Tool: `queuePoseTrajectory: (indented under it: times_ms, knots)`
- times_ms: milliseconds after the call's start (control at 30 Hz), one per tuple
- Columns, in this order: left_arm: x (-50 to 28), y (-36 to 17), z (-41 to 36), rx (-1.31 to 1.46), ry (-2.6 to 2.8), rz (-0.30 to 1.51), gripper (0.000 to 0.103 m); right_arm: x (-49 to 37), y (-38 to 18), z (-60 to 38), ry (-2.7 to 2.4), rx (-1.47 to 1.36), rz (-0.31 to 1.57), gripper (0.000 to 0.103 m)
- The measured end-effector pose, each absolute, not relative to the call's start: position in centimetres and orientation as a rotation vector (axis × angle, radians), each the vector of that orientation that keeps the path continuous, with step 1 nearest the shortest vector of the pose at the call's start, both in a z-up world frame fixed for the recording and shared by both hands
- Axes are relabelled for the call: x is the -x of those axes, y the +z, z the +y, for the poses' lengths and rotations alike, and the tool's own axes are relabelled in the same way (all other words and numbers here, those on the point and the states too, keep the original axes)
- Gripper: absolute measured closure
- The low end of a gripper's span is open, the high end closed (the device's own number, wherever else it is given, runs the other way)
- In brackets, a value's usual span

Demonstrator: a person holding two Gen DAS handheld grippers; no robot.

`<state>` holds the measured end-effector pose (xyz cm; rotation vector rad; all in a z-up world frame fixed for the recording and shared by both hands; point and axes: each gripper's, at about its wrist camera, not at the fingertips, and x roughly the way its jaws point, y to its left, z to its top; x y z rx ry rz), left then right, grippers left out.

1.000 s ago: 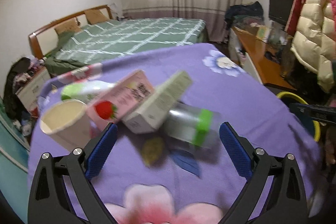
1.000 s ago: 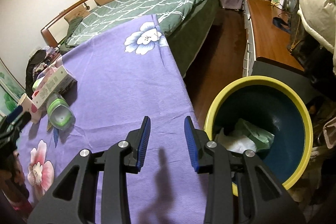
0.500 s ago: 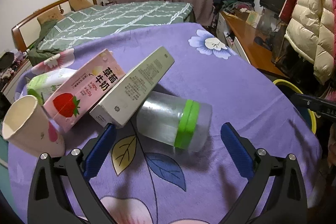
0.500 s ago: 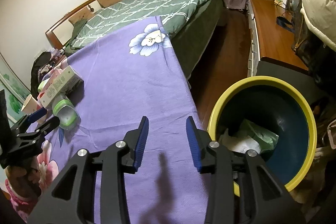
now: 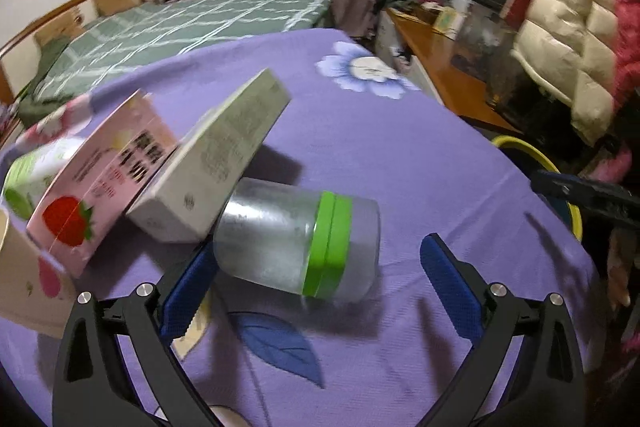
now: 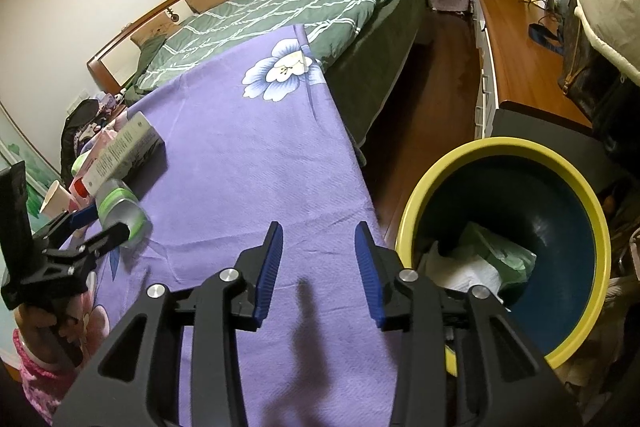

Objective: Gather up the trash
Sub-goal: 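Grasp the clear bottle with green cap using the left gripper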

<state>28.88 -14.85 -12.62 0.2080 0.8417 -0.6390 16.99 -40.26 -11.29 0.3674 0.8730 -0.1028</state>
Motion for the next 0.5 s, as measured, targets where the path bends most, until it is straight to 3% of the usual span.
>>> queuePoseTrajectory:
  times_ms: [267, 500]
  knots:
    - [-29.3, -12.8, -16.1, -0.213, -0.658, 0.86, 0.02, -17.1, -11.7, -40.3, -0.091, -0.379, 0.879, 0.067]
    - [-29.9, -13.5, -17.3, -0.23, -0.662, 0.871, 0.024, -17.1, -12.0, -40.6, -0.086, -0.391, 0.885, 0.067]
